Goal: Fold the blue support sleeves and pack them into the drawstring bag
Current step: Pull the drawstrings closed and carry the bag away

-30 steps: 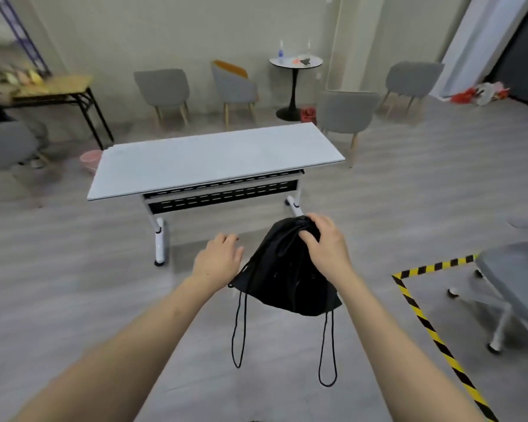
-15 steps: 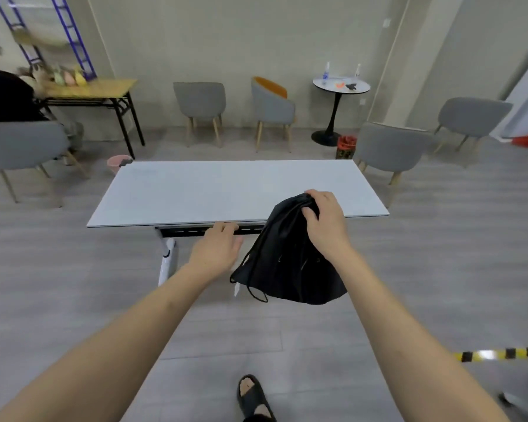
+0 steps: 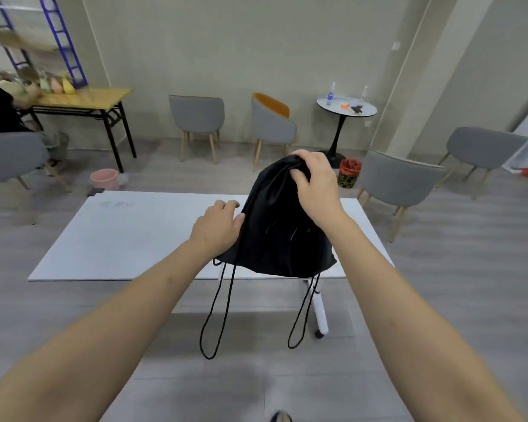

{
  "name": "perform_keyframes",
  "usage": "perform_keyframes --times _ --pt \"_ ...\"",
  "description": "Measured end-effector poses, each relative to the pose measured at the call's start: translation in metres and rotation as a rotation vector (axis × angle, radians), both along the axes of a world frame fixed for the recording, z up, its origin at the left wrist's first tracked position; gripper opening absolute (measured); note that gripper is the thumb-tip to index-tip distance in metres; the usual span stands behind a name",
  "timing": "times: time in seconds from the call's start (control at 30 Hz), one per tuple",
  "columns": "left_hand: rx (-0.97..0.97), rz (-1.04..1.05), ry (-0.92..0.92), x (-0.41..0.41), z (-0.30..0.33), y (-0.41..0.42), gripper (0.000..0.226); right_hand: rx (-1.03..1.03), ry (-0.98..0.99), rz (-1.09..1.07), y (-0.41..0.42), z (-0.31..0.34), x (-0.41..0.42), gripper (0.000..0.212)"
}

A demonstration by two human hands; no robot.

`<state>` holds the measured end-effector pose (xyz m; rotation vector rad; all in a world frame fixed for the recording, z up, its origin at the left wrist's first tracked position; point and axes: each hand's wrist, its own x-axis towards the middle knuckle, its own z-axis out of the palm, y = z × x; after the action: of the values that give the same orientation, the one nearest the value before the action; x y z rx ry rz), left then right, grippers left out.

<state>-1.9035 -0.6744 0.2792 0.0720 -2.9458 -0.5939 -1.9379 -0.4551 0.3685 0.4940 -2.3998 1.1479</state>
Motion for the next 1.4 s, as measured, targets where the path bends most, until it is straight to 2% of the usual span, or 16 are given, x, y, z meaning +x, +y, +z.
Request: perform_keyframes --times 0.33,0.53,0.8,1.1,1.2,1.4 --pt "0.063 0.079 0.098 -0.169 0.033 -0.001 0.036 -0.097 0.077 0.093 -0.018 0.047 -0.186 0.03" --pt "0.067 0.16 0.084 -0.246 0.031 -0.003 0.038 -0.125 0.058 0.149 -0.024 0.04 -0.271 0.028" --pt "0.083 0.198 -0.044 -0.301 -0.026 -0.011 0.05 -0.073 -0.127 0.154 -0.03 -0.036 -0.333 0.027" --pt "-0.021 0.142 -0.275 -0.326 -0.101 -0.032 0.045 0.279 -0.581 0.155 -0.035 -0.189 -0.346 0.031" --pt "-0.039 0.105 -0.305 -0.331 -0.113 -0.036 0.045 0.339 -0.66 0.144 -0.036 -0.206 -0.344 0.041" --pt "-0.059 0.047 -0.322 -0.346 -0.119 -0.047 0.045 0.374 -0.694 0.072 -0.036 -0.217 -0.349 0.04"
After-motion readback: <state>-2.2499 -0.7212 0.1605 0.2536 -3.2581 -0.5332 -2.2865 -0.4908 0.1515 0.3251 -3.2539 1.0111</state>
